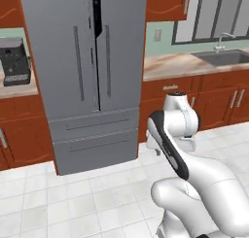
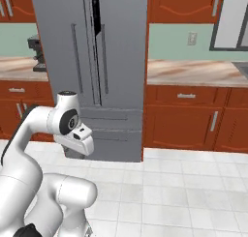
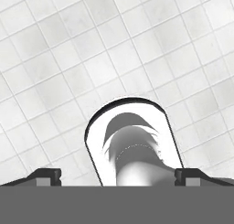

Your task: Place one of the steaks on the plate and the other in the bowl. Then place the bowl in the fridge.

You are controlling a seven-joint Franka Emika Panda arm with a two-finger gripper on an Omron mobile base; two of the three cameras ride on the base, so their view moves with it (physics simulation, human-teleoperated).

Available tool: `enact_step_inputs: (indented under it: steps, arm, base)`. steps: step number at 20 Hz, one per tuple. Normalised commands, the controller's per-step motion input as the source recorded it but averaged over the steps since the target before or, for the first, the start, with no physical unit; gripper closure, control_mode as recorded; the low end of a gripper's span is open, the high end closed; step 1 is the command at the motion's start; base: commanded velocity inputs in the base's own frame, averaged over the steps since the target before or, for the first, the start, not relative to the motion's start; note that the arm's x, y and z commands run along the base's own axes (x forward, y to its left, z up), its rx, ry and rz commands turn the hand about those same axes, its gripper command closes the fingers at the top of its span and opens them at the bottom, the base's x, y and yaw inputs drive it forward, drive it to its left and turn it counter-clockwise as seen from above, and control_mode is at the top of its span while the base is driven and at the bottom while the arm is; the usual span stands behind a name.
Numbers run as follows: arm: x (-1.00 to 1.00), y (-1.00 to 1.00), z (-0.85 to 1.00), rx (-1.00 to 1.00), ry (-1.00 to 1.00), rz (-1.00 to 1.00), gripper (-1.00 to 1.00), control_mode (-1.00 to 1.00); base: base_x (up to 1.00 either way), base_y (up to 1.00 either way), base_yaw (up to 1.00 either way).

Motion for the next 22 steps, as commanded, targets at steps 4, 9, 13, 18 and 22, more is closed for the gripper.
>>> enact_step_inputs:
  steps: [4,9,13,18,22]
  arm:
    - [0.00,0.00,0.00,0.00,0.00,0.00,-1.00,1.00]
    - [0.00,0.00,0.00,0.00,0.00,0.00,-1.00,1.00]
    - [0.00,0.00,0.00,0.00,0.00,0.00,-1.00,1.00]
    - [0.00,0.00,0.00,0.00,0.00,0.00,-1.00,1.00]
    - [0.00,0.00,0.00,0.00,0.00,0.00,-1.00,1.00]
  base:
    - [0.76,0.59,0.00]
    - [0.58,-0.03,0.14]
    - [0.03,-0.18,0.30]
    - [0.34,-0.07,0.15]
    - [0.80,-0.41,0.00]
